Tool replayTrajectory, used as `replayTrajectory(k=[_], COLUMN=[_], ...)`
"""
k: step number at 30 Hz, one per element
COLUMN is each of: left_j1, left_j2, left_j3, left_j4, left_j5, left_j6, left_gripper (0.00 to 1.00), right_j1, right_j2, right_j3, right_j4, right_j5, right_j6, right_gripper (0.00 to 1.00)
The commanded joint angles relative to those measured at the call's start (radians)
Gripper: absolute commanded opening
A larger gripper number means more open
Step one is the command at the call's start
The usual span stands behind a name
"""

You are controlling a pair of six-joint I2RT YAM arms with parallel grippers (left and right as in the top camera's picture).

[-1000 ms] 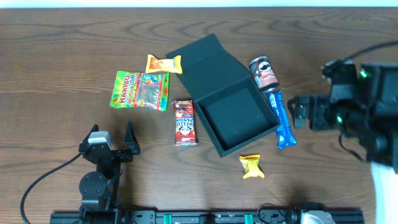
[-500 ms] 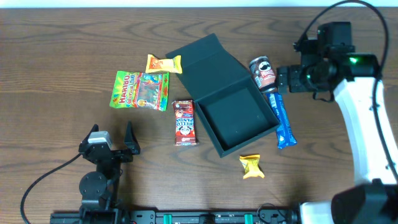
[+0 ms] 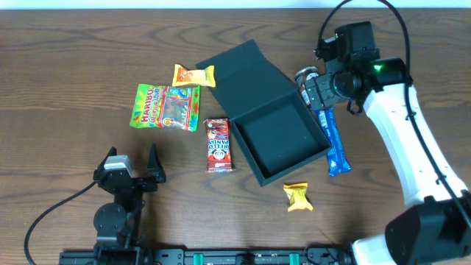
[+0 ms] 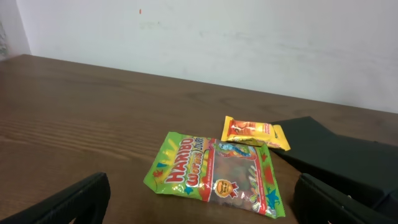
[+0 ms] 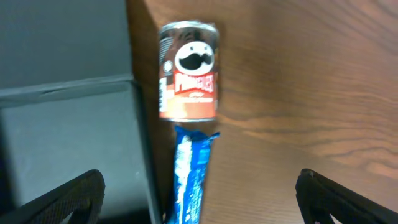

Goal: Pack container
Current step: 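Lower the right gripper over the small Pringles can and grasp it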

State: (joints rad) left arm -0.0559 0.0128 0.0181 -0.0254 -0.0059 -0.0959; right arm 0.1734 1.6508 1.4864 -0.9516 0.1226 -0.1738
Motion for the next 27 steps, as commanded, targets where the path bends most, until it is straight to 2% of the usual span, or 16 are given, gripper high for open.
replayTrajectory(k=[1,5,13,27], left_j1=[0.003,0.003,0.003,0.003], left_j2=[-0.009,-0.009,-0.009,-0.009], left_j3=[-0.014,-0.014,-0.014,-0.014], left_j4=[-0.05,-0.05,-0.05,-0.05], left_j5=[-0.001,-0.001,0.0,0.0], left_j6=[0.014,0.014,0.014,0.014], left_gripper=[0.95,0.95,0.95,0.95], right_j1=[-0.005,-0.008,-0.05,-0.102], right_j2=[0.018,0.018,0.039,0.186], right_j3=[-0.002,-0.002,-0.002,-0.002], right_j4=[0.008,-0.027,0.085,0.229], right_j5=[0.019,-0.116,-0.06,-0.158], right_j6=[-0.015,-0.06,-0.123,-0.15], right_gripper=[0.99,0.99,0.99,0.99])
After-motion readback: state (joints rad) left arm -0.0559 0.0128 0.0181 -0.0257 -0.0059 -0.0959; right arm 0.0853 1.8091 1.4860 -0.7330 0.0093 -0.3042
